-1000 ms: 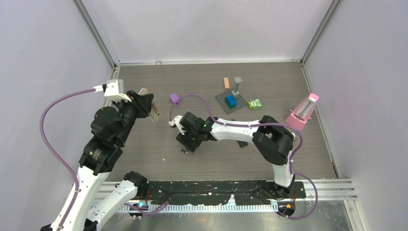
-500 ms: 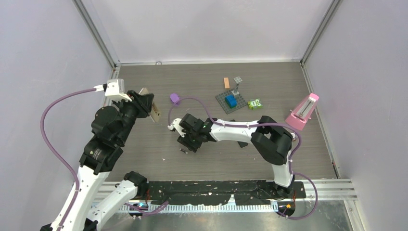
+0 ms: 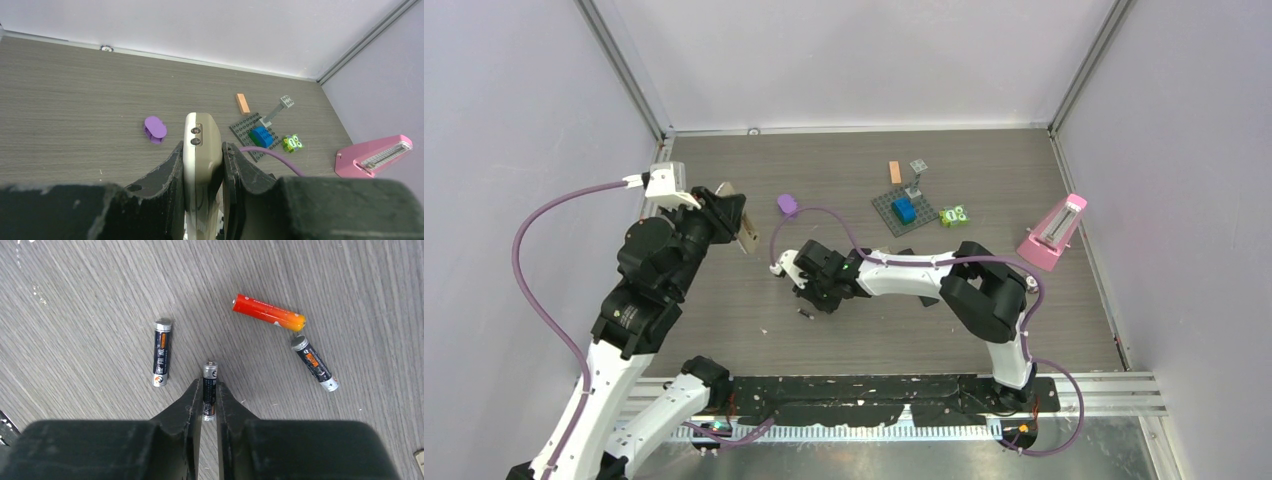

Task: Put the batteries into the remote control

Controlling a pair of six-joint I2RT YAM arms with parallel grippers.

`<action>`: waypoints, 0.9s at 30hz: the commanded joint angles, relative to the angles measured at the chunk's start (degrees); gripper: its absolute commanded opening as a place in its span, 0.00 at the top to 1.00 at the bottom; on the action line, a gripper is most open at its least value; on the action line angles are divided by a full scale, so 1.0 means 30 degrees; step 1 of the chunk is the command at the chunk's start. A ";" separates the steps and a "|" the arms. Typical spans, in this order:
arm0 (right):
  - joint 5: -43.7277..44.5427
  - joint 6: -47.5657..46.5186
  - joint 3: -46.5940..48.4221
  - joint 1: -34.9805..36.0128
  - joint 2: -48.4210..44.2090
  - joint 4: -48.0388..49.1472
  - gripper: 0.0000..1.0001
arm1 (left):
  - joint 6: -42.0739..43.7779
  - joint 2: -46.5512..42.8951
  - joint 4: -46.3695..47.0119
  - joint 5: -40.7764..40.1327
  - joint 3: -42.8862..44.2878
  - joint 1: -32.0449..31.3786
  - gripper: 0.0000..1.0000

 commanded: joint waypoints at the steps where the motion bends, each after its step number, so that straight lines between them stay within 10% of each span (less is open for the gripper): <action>1: 0.0734 0.0364 0.0590 0.0066 0.0202 0.0596 0.86 | 0.0181 -0.0012 0.0958 -0.0022 0.0353 0.0111 1.00; 17: -0.0242 0.5104 -0.3125 -0.3198 -0.8350 0.4453 0.92 | -0.0824 0.0493 0.1341 0.2374 -0.0071 0.0119 1.00; 27: -0.0051 0.7820 -0.1666 -0.3287 -1.3130 0.5472 0.92 | -0.5614 0.1905 0.7045 0.8352 -0.2503 0.0112 1.00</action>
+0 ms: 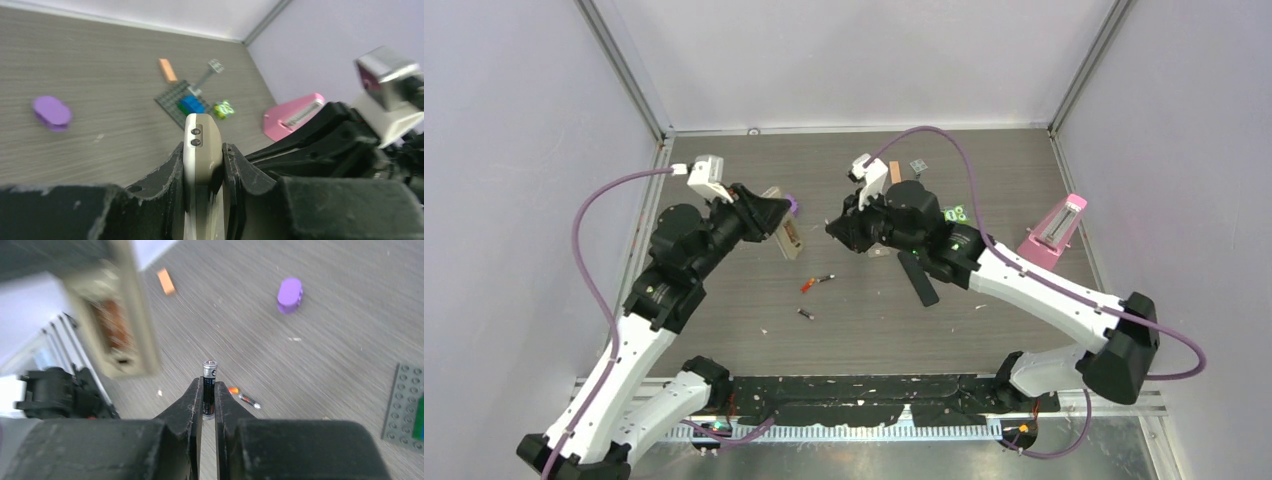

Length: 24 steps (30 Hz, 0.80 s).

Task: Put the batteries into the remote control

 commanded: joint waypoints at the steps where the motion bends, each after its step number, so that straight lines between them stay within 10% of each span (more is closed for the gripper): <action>1: 0.0002 0.1826 0.1453 0.0228 -0.1511 0.1431 0.91 | -0.3348 0.0660 0.4693 0.2979 -0.1081 0.0097 1.00; 24: 0.3247 -0.0907 0.3277 0.2495 -0.1236 0.0245 0.87 | -1.2092 0.1423 0.5492 0.4287 -0.1485 0.0257 1.00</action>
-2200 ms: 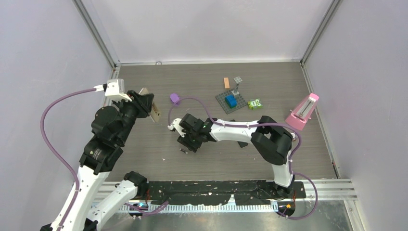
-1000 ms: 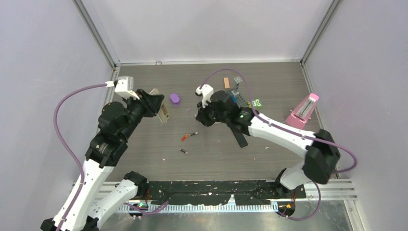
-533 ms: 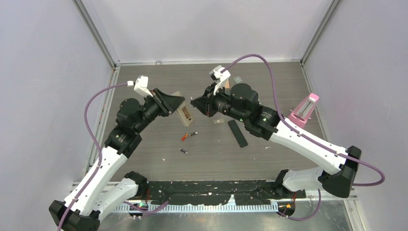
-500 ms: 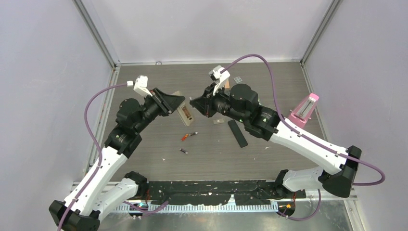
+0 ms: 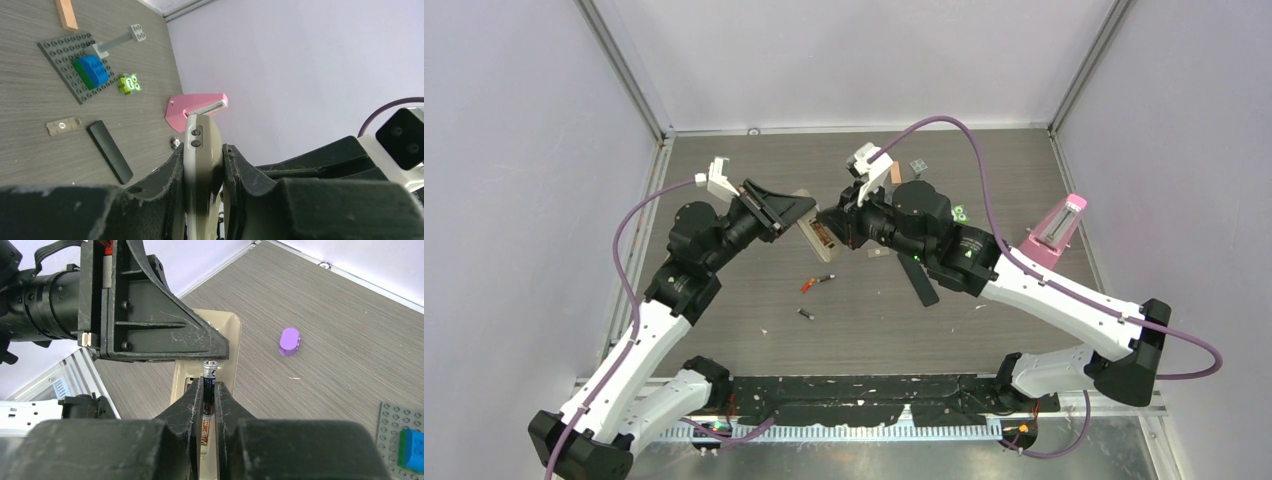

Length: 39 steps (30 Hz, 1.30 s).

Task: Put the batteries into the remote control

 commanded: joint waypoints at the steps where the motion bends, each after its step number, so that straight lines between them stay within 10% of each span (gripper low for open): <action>1: 0.0538 -0.0782 0.0780 0.0240 0.0080 0.0259 0.87 | -0.1128 -0.0210 0.0542 0.0477 0.0878 0.0169 1.00; 39: 0.0423 -0.1250 -0.0853 0.0494 0.1230 0.2031 0.79 | -0.2193 0.0016 -0.0151 0.1691 0.0653 0.1497 1.00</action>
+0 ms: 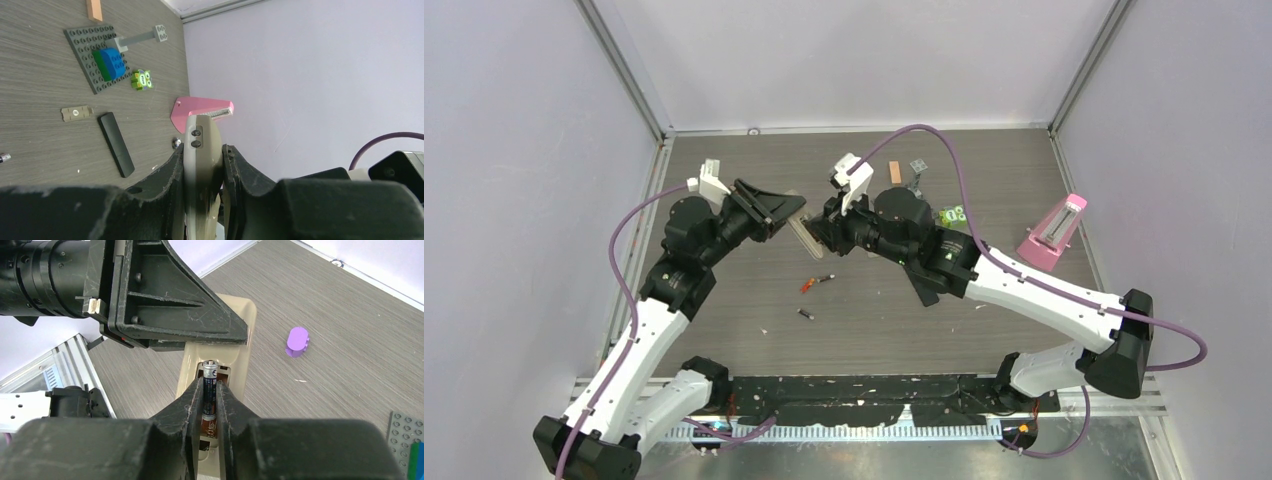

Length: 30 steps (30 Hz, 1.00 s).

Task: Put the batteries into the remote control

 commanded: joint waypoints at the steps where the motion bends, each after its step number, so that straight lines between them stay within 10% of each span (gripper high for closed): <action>1: 0.0809 -0.0431 -0.0485 0.0054 0.0087 0.1276 0.79 | -0.0638 -0.0077 0.1627 0.1075 0.0322 0.0019 1.00; 20: 0.0932 -0.0809 -0.1641 0.0065 -0.0246 0.0796 0.75 | -0.0890 0.0058 0.1772 0.1121 -0.0117 0.0538 1.00; 30: -0.0263 0.0542 -0.0856 -0.0128 -0.1120 0.0570 0.45 | 0.0313 -0.0195 0.1429 0.0897 -0.0455 0.0596 1.00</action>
